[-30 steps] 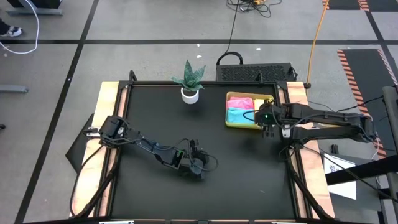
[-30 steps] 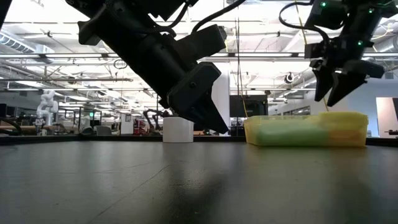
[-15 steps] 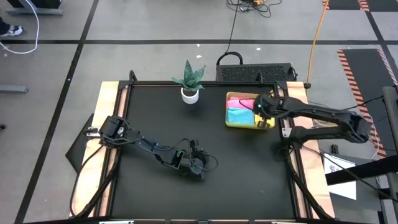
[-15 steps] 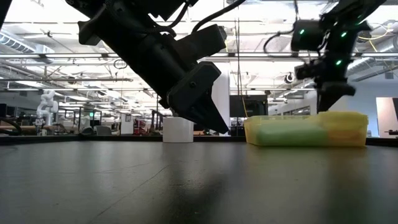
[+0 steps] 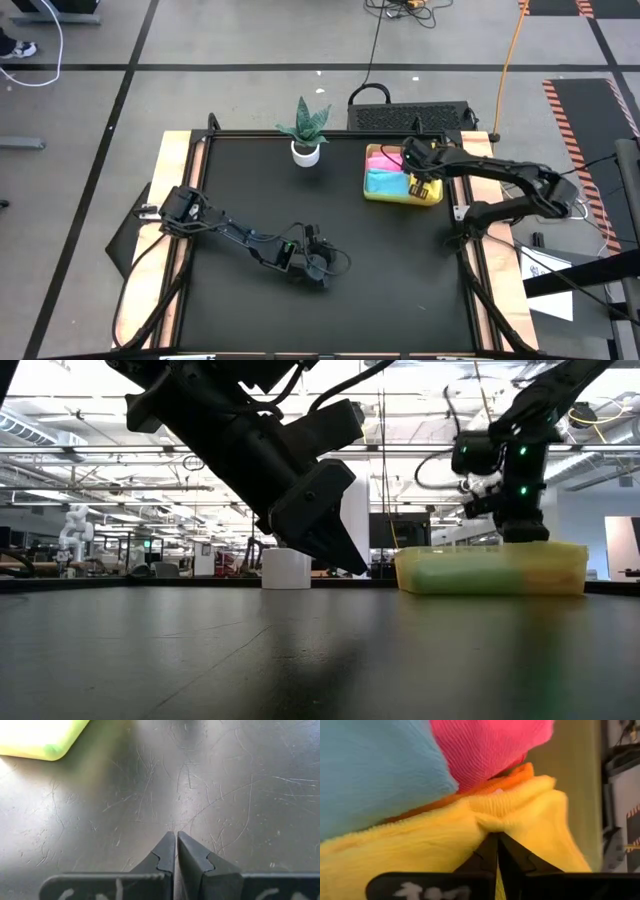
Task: Fold microfiber towels
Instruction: Put the folded yellow microfiber cloth into the yellow bin
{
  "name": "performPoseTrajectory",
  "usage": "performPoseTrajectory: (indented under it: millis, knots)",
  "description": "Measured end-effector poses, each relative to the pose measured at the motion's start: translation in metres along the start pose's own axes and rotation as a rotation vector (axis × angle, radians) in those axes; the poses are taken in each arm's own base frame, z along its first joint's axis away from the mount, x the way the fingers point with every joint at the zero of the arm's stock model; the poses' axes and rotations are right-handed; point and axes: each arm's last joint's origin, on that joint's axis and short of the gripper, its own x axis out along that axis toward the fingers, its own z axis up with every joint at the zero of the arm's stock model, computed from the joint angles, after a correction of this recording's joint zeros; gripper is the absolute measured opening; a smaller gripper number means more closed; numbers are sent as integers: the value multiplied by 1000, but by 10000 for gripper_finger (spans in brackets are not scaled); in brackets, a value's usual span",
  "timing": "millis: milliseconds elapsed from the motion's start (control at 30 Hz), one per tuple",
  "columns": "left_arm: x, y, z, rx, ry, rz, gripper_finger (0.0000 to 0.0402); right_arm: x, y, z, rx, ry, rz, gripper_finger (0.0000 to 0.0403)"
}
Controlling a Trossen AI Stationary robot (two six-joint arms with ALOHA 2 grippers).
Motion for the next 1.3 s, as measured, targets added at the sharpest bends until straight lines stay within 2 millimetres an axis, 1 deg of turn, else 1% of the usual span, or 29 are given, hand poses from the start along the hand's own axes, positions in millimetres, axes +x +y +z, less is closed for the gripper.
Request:
performPoseTrajectory:
  millis: [133,267,400,467,600,700,800,900,967,1067,1167,1267,1300]
  knots:
    - [0,0,0,0,0,0,24,-18,1,-6,-3,-62,-13,5]
    - [0,0,0,-1,-1,0,24,-35,1,-19,53,-75,-7,1]
    - [0,0,1,-4,-6,-1,24,-44,2,-22,56,-155,79,0]
    - [0,0,1,-4,-7,-2,24,-44,4,-23,27,-166,150,0]
    - [0,0,2,-8,-13,-2,24,-42,5,-21,1,-160,233,0]
    - [0,0,2,-8,-15,-2,24,-32,6,-19,-21,-114,310,0]
    - [0,0,2,-8,-15,-4,24,-19,8,-16,-39,-40,345,0]
    - [0,0,2,-8,-14,-6,24,-12,11,-17,-109,33,370,0]
    - [0,0,2,-8,-14,-6,24,-12,11,-19,-140,58,359,0]
    - [0,0,2,-6,-14,-6,24,-19,8,-20,-132,39,340,0]
    - [0,0,2,0,-15,-7,24,-30,-1,-16,-51,5,227,0]
    - [0,0,2,0,-16,-7,24,-36,-13,-15,75,21,66,0]
    - [0,0,2,-1,-16,-8,24,-36,-17,-16,120,31,37,0]
